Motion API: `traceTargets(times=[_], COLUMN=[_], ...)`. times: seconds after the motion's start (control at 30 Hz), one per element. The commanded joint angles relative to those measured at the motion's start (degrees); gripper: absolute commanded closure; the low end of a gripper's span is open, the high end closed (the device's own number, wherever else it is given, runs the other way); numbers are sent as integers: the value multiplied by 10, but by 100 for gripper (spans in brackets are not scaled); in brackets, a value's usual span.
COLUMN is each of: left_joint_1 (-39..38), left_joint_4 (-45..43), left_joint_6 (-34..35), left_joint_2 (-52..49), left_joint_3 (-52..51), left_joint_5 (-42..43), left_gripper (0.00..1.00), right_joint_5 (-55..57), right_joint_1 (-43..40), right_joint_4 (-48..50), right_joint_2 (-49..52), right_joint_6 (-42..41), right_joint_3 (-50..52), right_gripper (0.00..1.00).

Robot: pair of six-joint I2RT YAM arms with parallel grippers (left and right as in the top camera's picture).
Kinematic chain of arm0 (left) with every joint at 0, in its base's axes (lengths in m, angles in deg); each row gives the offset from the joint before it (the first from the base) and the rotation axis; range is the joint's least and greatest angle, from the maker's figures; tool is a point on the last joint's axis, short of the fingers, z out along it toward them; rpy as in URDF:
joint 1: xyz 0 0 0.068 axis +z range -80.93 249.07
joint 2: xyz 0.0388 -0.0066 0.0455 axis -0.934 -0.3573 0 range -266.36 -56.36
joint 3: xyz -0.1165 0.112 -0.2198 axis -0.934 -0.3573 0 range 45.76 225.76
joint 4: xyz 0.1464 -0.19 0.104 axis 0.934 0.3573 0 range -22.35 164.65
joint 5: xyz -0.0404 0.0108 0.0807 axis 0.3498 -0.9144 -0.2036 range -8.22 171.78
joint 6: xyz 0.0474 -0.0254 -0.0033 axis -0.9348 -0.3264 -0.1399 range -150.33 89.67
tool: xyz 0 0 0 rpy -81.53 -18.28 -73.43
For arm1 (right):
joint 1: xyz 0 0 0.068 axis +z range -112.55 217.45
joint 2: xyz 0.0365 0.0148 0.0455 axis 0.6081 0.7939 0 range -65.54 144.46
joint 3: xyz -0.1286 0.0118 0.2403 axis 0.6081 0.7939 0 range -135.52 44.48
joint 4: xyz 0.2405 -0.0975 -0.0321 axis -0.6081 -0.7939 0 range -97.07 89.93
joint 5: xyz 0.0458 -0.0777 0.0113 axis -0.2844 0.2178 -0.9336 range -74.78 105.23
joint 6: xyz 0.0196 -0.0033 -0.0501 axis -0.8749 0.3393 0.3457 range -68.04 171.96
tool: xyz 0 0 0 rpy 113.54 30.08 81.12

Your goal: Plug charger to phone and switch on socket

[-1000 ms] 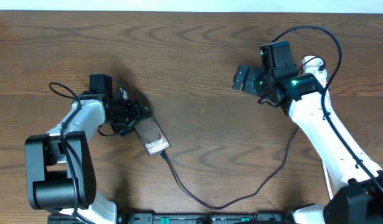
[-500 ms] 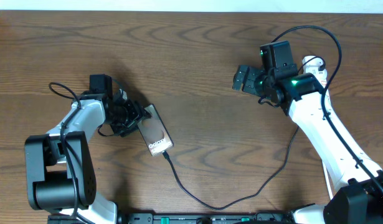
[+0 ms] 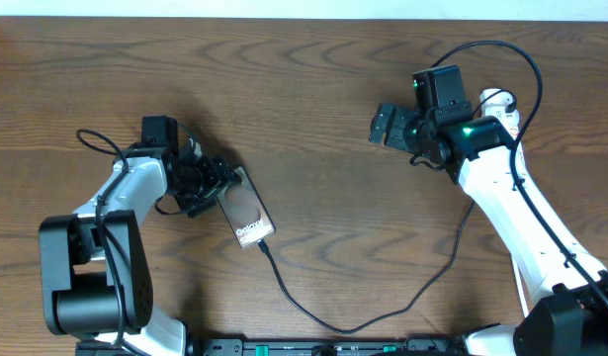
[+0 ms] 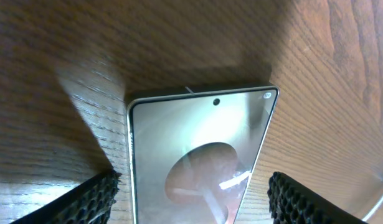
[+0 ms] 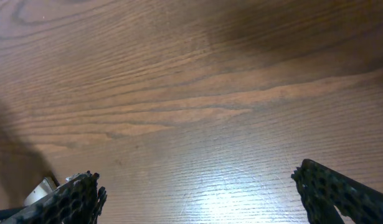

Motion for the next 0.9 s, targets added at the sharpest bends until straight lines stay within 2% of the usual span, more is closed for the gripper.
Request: traceTargets(times=[0.0,0.17,0.47,0.7,0.87], left_joint_1=[3,3,3,3,4], left_joint_4=[4,3,-6,-7,-7], left_joint_6=[-20,-24,-64,-134,-186], left_joint_2=[15,86,242,352,416], left_joint_3=[3,6,6,6,15], left_joint_5=[-37,-37,9,10,-56], left_gripper=[17,11,9,9,9], right_joint_5=[9,9,9,28,50], right_joint_1=[5,5,5,5,5], right_joint_4=[-2,-2,-8,-28,-40], right_joint_2=[-7,-7,-7,-7,-7], right_joint_6=[7,8,8,31,34], right_joint_3=[-2,-2,-2,-2,-2], right_gripper=[1,1,1,1,1])
